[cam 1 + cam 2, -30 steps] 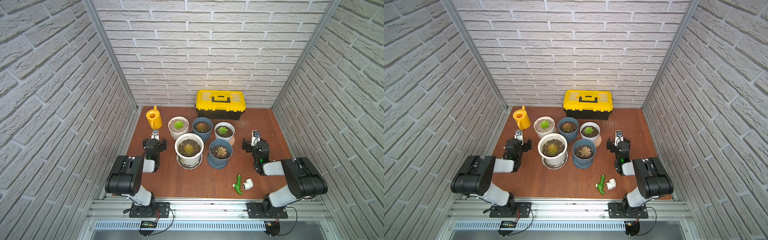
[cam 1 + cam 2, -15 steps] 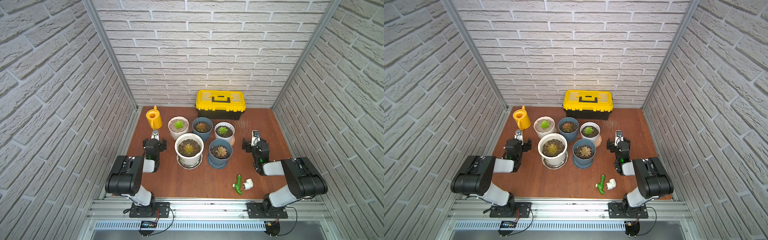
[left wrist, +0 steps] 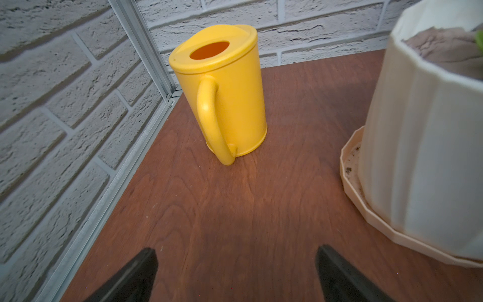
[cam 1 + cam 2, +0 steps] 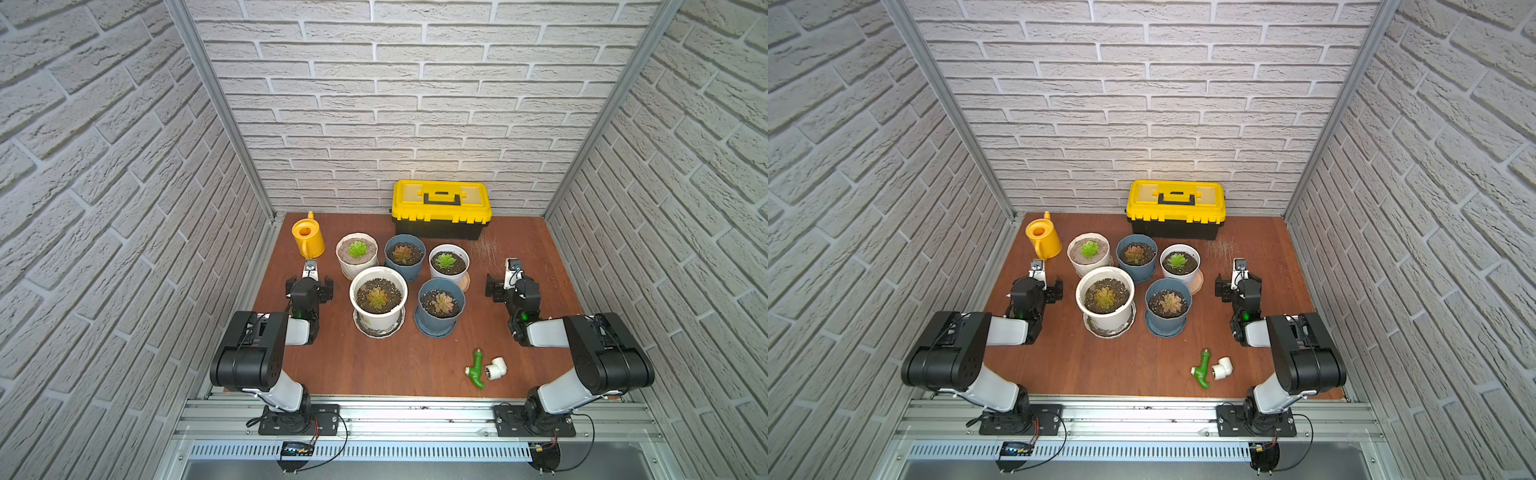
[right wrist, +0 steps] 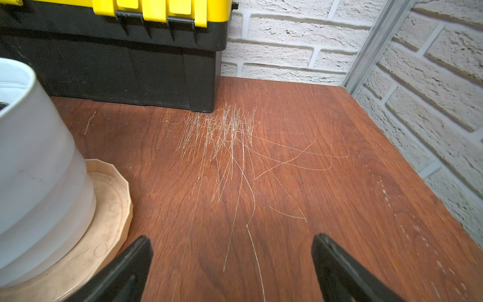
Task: Water the succulent around the soil edge
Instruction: Reset both arms
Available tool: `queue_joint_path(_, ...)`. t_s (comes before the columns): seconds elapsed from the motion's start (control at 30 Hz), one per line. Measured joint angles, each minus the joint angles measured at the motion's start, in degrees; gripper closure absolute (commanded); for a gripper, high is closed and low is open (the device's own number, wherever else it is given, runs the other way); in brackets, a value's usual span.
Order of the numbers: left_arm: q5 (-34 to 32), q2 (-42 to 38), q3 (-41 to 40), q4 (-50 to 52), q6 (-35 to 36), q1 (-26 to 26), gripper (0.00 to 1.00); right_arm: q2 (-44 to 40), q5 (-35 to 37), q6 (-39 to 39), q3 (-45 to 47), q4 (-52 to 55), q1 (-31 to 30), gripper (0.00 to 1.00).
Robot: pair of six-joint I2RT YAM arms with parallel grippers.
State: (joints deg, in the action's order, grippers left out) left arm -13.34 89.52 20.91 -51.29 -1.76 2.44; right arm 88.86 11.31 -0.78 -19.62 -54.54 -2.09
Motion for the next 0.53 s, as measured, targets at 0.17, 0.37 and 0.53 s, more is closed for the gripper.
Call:
queue_joint_path(0.17, 0.0, 0.0, 0.0, 0.0, -0.02, 0.0, 0.02, 0.0, 0.0, -0.02, 0.0, 0.0, 0.0, 0.01)
queue_joint_path(0.37, 0.0, 0.0, 0.0, 0.0, -0.02, 0.0, 0.02, 0.11, -0.94, 0.15, -0.68, 1.33, 0.39, 0.01)
queue_joint_path(0.53, 0.0, 0.0, 0.0, 0.0, -0.02, 0.0, 0.02, 0.72, -2.49, 0.46, -2.05, 2.08, 1.81, 0.01)
